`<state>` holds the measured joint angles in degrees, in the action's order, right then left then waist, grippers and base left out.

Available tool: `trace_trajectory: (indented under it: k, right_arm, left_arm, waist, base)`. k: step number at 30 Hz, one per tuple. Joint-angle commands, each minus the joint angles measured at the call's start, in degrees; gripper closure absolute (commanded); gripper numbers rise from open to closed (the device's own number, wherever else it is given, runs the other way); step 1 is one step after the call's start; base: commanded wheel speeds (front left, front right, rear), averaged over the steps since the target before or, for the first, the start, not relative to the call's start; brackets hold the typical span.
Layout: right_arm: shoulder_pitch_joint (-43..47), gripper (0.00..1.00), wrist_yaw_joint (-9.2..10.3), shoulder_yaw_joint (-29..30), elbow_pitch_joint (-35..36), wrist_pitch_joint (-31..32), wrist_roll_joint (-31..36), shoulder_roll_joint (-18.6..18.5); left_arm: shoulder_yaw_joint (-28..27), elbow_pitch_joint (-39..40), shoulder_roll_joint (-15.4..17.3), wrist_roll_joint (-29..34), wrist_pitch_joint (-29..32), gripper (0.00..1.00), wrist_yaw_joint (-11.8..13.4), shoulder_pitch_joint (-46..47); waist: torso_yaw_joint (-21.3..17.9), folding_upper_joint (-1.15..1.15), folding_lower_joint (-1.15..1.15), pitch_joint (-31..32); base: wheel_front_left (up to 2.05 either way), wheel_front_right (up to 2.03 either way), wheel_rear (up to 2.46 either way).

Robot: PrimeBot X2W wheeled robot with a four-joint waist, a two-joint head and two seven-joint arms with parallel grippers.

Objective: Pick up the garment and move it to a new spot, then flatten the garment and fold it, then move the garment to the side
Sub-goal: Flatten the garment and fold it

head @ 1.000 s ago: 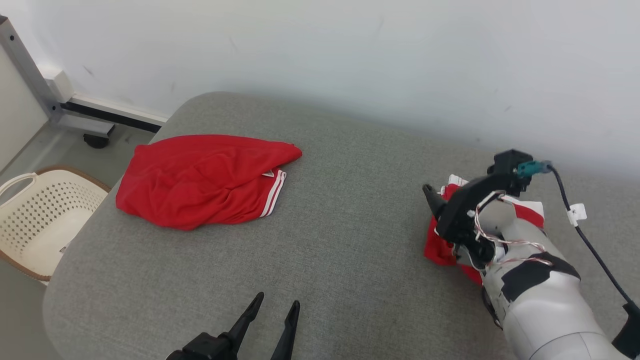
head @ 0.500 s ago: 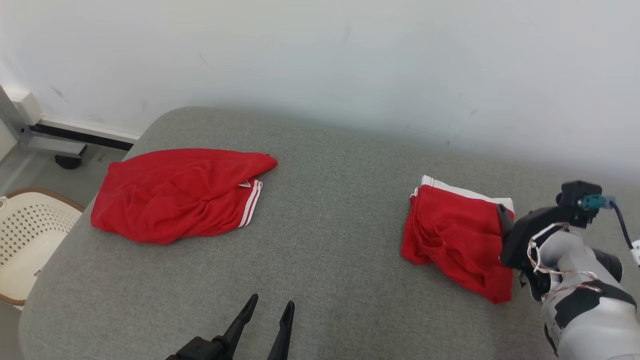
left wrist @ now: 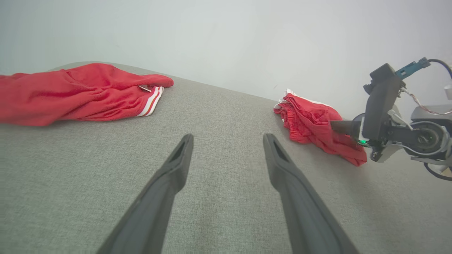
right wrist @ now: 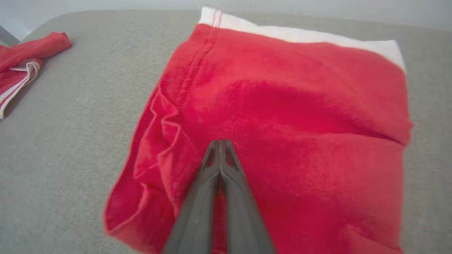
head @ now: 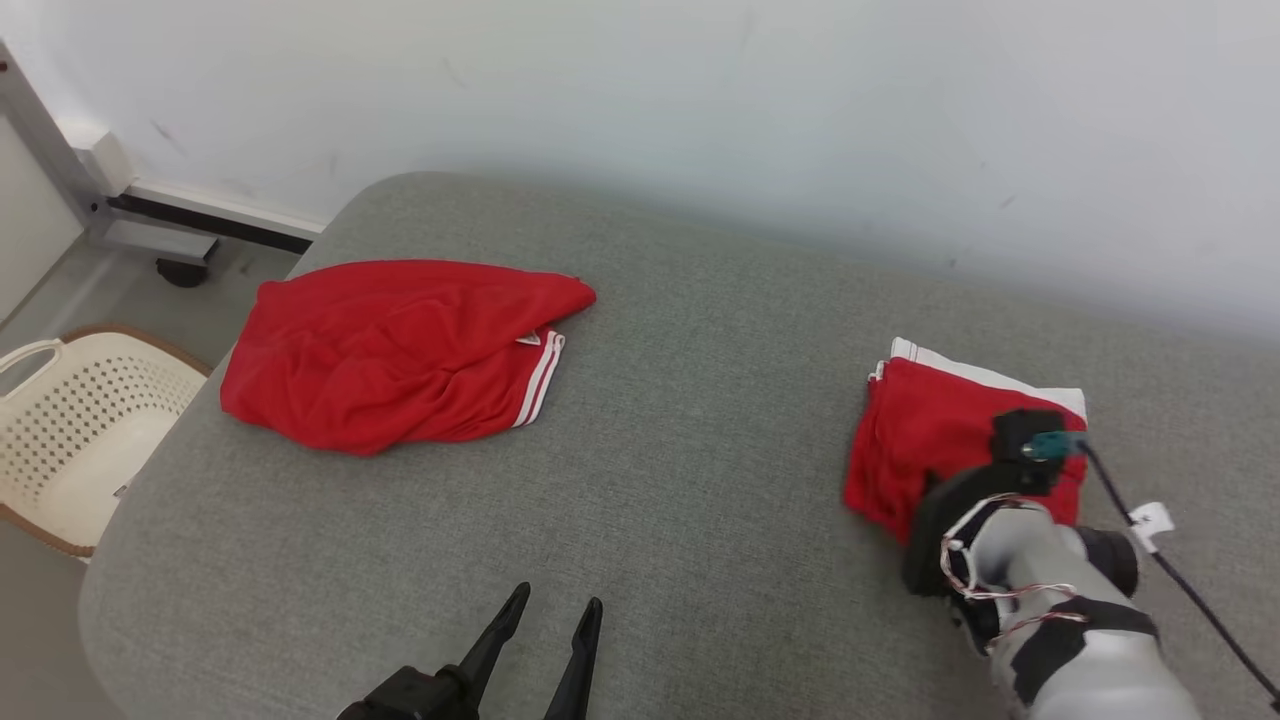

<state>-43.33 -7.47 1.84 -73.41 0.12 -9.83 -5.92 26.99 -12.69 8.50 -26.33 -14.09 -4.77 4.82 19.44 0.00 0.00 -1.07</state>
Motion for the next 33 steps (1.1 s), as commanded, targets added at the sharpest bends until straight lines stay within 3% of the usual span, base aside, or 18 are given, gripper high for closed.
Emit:
trace_trajectory:
  k: [1, 7, 12, 18, 19, 20, 27, 33]
  right_arm:
    - [0.87, 1.0, -0.03, -0.72, -0.23, 0.79, 1.16, 0.74]
    - [2.27, 1.0, -0.03, -4.61, -0.31, 3.11, 1.66, 2.91]
    - [5.87, 1.0, -0.03, -16.31, 7.2, 6.12, -9.97, 3.11]
    - [8.36, 1.0, -0.03, -22.84, 15.93, 5.53, -18.86, 2.96]
    - [8.77, 0.65, -0.03, -23.25, 17.07, 4.6, -19.54, 3.01]
    - [9.15, 0.0, -0.03, -23.21, 18.01, 3.58, -19.9, 3.0]
    - [14.85, 0.0, -0.03, -16.47, 26.44, -5.56, -19.43, 2.92]
    - [25.89, 0.0, -0.03, -7.31, 39.66, -12.43, -12.31, 2.47]
  left_arm:
    - [-0.19, -0.26, 0.02, -0.17, -0.29, 0.0, 0.11, 0.35]
    - [-0.38, -0.55, 0.3, -0.37, -0.46, 0.0, 0.25, 0.1]
    - [-0.17, -0.87, 0.37, -0.54, -0.47, 0.0, 0.24, 0.37]
    - [-0.88, -0.52, 0.7, -0.95, -0.65, 0.0, 0.88, -0.37]
    - [-1.14, -0.5, 0.85, -1.01, -0.72, 0.0, 1.06, -0.65]
    - [-1.48, -0.43, 0.96, -1.19, -0.74, 0.0, 1.13, -0.94]
    - [-5.91, 0.41, 1.32, -2.27, -1.09, 0.0, 3.2, -2.47]
    - [-13.64, 2.55, 0.3, -3.49, -1.15, 0.0, 4.53, -4.69]
  waist:
    - [0.57, 0.0, 0.0, -0.23]
    - [0.54, 0.0, 0.0, 0.38]
    - [0.28, 0.0, 0.0, 0.82]
    - [-1.48, 0.0, 0.0, 1.88]
    - [-1.95, 0.0, 0.0, 2.28]
    - [-2.45, 0.0, 0.0, 2.61]
    - [-7.18, 0.0, 0.0, 4.56]
    - [-12.4, 0.0, 0.0, 5.92]
  base:
    - [0.0, 0.0, 0.0]
    - [0.0, 0.0, 0.0]
    - [0.0, 0.0, 0.0]
    - [0.0, 0.0, 0.0]
    - [0.0, 0.0, 0.0]
    - [0.0, 0.0, 0.0]
    - [0.0, 0.0, 0.0]
    - [0.0, 0.0, 0.0]
